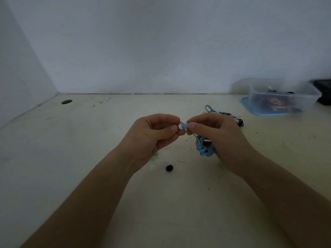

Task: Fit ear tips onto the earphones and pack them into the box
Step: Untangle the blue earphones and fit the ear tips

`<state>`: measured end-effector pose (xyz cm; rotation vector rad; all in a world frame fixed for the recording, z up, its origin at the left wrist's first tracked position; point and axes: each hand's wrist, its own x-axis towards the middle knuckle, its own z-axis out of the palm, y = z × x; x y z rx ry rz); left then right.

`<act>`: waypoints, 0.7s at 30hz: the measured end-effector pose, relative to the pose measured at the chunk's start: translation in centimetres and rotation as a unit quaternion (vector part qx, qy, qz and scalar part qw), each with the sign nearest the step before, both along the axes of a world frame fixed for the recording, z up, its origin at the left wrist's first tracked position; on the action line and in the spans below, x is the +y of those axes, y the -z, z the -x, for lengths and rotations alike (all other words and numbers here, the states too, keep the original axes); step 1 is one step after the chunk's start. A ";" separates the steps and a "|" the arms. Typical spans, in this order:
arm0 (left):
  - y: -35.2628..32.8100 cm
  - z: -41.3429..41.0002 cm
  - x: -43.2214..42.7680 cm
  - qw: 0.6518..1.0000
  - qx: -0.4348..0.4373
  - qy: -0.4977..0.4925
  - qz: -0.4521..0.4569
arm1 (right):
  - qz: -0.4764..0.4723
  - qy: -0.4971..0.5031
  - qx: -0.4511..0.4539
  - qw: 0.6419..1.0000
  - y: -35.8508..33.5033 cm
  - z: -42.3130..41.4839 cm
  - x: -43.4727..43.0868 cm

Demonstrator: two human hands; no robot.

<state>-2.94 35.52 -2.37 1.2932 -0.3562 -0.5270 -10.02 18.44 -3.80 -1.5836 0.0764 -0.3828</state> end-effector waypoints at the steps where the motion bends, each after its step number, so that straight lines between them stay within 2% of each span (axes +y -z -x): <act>1: 0.0 0.0 0.0 1.000 0.000 0.000 -0.001 | 0.003 -0.004 0.000 1.000 0.0 0.0 -0.1; 21: 0.3 -0.1 0.0 1.000 -0.012 0.015 -0.013 | 0.037 -0.059 -0.010 0.998 0.2 -0.1 -0.7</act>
